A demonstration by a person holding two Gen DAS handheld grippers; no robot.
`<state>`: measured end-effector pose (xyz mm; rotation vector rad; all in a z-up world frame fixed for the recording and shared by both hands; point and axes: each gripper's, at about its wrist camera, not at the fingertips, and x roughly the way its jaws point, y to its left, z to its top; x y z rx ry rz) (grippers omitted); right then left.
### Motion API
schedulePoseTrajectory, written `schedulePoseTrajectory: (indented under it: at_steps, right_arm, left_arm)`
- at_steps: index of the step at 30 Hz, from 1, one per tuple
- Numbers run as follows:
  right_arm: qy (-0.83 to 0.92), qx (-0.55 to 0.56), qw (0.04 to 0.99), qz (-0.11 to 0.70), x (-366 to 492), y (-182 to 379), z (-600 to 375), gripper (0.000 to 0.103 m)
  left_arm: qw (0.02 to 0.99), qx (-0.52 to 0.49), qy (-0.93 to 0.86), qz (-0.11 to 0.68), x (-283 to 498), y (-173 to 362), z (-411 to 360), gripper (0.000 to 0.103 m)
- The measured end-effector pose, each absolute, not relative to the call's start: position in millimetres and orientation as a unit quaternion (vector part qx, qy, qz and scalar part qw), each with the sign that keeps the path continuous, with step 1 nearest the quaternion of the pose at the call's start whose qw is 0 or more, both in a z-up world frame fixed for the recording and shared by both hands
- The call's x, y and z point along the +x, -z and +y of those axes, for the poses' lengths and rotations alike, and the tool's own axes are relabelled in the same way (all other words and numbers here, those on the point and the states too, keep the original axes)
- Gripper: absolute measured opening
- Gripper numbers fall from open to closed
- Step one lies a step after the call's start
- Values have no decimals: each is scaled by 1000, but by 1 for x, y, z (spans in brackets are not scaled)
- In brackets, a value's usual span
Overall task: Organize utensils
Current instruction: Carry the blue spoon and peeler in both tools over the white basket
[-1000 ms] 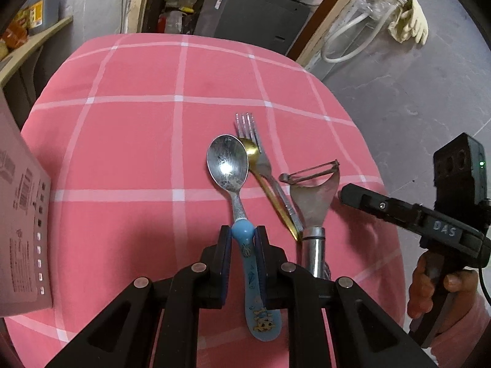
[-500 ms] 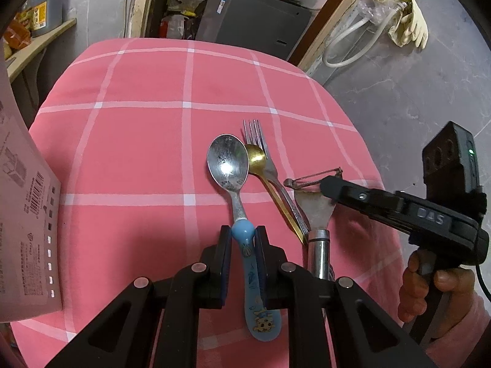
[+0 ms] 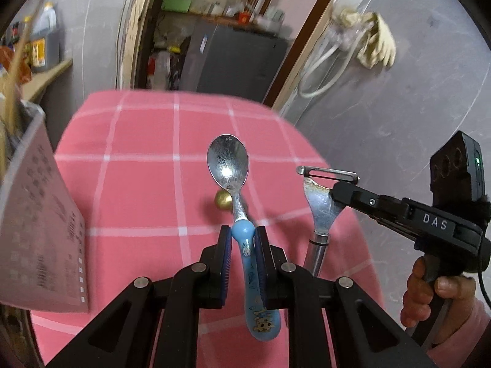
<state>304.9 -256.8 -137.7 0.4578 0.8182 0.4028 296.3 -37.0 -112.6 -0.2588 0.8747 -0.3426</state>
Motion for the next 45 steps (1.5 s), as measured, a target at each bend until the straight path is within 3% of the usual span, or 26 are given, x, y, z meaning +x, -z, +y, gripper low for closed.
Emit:
schedulePoseTrajectory:
  at_steps: [22, 33, 45]
  right_arm:
    - [-289, 214, 911, 204, 304, -9, -170, 1]
    - [-321, 231, 902, 171, 310, 6, -98, 1]
    - [-331, 162, 902, 227, 314, 41, -62, 1]
  left_arm:
    - [942, -171, 94, 273, 269, -10, 87, 14]
    - [953, -187, 43, 235, 276, 15, 145, 14]
    - [953, -183, 49, 237, 269, 52, 154, 15]
